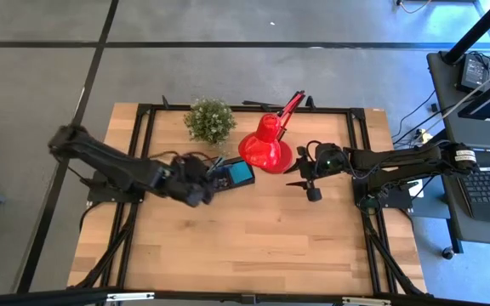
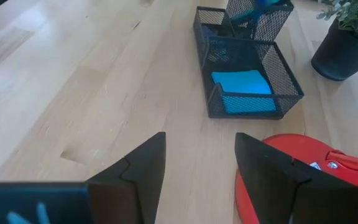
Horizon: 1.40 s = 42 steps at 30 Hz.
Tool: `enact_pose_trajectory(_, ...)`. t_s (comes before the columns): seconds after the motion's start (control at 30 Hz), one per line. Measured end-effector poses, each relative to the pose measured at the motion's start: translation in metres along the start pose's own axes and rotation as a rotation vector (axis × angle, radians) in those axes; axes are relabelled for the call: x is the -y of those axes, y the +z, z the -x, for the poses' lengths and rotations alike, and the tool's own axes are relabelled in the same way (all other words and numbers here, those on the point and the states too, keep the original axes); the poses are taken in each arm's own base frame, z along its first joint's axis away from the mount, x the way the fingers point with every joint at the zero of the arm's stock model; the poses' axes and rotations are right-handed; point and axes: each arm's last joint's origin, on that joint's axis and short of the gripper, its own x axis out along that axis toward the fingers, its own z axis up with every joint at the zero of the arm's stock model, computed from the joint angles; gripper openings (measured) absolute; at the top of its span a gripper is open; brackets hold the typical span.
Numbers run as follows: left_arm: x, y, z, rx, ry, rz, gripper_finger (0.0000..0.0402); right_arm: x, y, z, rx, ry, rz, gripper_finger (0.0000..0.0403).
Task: Pick and place office supplies into organizer
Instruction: Return to Home Position
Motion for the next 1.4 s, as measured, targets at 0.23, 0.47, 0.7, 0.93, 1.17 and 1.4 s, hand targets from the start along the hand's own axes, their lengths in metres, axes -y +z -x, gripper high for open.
enact_pose_trajectory(0.23,-0.050,-0.015,0.005,0.131,-0.115,0.000,0.0084,0.000,0.001,0.001,0.007,-0.001,-0.049,0.0195)
enact_pose_trajectory(0.47,-0.091,-0.040,-0.015,0.270,-0.314,0.021,0.0070,-0.001,0.006,0.013,0.039,-0.010,-0.044,0.0195)
enact_pose_trajectory(0.7,-0.117,-0.051,-0.029,0.440,-0.503,-0.048,0.0055,-0.004,0.015,0.041,0.129,-0.034,-0.050,0.0195)
enact_pose_trajectory(0.93,-0.138,-0.057,-0.041,0.530,-0.567,-0.113,0.0052,-0.008,0.022,0.065,0.220,-0.059,-0.030,0.0195)
enact_pose_trajectory(1.17,-0.155,-0.063,-0.044,0.515,-0.551,-0.113,0.0052,-0.012,0.020,0.081,0.241,-0.061,-0.054,0.0195)
enact_pose_trajectory(1.4,-0.166,-0.064,-0.038,0.543,-0.520,-0.106,0.0051,-0.014,0.019,0.092,0.268,-0.070,-0.044,0.0195)
